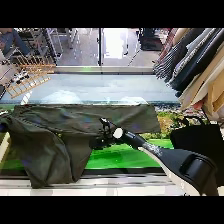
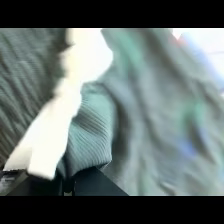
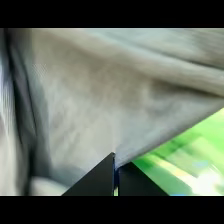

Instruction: Fold the clothes and pants, and hang the long-sleeved shirts on hangers.

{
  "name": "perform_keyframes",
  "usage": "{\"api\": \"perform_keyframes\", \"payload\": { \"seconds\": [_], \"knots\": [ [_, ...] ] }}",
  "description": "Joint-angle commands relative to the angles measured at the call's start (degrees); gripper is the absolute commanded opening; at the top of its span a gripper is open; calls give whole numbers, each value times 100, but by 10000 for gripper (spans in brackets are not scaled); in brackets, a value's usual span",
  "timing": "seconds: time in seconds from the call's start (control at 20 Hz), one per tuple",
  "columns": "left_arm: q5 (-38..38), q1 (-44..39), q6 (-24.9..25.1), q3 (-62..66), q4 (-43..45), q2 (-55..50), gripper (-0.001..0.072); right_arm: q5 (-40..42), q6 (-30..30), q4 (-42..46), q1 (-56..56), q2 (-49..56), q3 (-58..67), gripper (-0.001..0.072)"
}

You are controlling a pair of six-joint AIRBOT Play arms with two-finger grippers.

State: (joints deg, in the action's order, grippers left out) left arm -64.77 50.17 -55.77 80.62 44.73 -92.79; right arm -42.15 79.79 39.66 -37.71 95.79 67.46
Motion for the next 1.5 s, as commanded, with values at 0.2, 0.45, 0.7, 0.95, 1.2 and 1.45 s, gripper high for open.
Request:
{"api": "perform_keyframes", "payload": {
  "seconds": [0.2,0.45,0.7,0.95,1.2,1.45],
  "knots": [
    [-546,-142,-332,1700,546,267,16,-3985,1956,4509,1322,-3762,79,23],
    [-2367,-861,-855,1641,1784,-614,15,-3042,2474,4583,1899,-4811,116,23],
    [-2599,-1088,-1102,1425,1788,-632,590,-1375,1788,3746,3305,-1788,544,309],
    [-2927,-584,-1572,1412,1792,-586,586,-2481,627,2691,4627,-522,1233,430],
    [-2461,391,-1766,715,1915,35,543,-2634,136,2717,5681,-2586,-1340,429],
    [-946,1362,-1729,-1241,1810,1106,542,-3132,-4,2404,6629,-4710,-3206,445]
  ]
}}
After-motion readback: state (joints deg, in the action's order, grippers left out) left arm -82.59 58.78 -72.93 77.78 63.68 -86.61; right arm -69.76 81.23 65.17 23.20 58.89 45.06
